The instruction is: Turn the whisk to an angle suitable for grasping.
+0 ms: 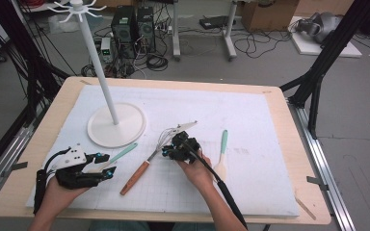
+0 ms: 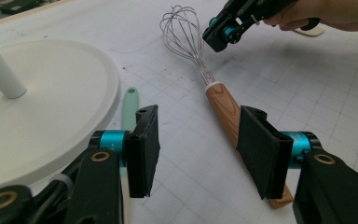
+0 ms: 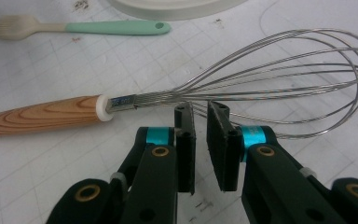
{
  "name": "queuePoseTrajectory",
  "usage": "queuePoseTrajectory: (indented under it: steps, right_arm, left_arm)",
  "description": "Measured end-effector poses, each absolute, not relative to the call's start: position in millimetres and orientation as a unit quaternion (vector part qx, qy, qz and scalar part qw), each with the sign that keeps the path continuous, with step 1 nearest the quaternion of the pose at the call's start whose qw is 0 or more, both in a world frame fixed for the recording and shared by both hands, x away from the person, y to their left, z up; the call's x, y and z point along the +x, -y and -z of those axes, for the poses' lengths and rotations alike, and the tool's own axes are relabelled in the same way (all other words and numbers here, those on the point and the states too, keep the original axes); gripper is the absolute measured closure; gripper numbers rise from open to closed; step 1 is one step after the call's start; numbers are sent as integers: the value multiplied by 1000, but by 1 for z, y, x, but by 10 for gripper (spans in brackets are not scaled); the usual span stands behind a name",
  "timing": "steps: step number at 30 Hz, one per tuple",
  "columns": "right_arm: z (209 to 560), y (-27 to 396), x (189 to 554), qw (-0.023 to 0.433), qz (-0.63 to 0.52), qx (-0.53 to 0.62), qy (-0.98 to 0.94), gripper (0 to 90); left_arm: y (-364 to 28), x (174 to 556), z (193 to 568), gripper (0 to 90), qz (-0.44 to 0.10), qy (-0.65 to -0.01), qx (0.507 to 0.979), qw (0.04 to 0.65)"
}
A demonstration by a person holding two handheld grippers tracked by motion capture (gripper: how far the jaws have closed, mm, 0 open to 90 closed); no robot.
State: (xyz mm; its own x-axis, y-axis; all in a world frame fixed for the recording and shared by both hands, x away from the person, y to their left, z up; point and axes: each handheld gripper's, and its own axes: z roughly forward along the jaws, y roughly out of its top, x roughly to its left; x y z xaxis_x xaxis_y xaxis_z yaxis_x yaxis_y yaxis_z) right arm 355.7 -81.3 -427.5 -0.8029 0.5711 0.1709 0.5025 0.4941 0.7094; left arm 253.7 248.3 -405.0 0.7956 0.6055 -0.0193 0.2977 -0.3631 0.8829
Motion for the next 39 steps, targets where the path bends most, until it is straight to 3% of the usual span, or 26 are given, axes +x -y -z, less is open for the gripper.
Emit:
queuePoseTrajectory:
  steps: [11, 17, 39]
  right_arm:
    - [433, 67, 342, 15, -388, 281, -878, 765]
    - [435, 56, 336, 8, -381, 252, -889, 892]
    - [437, 41, 327, -20, -358, 225, -906, 892]
  left_arm:
    - [-241, 255, 411, 442, -148, -284, 810, 491]
    - [-241, 255, 411, 448, -146, -285, 810, 491]
    - [-238, 257, 412, 444, -142, -283, 814, 486]
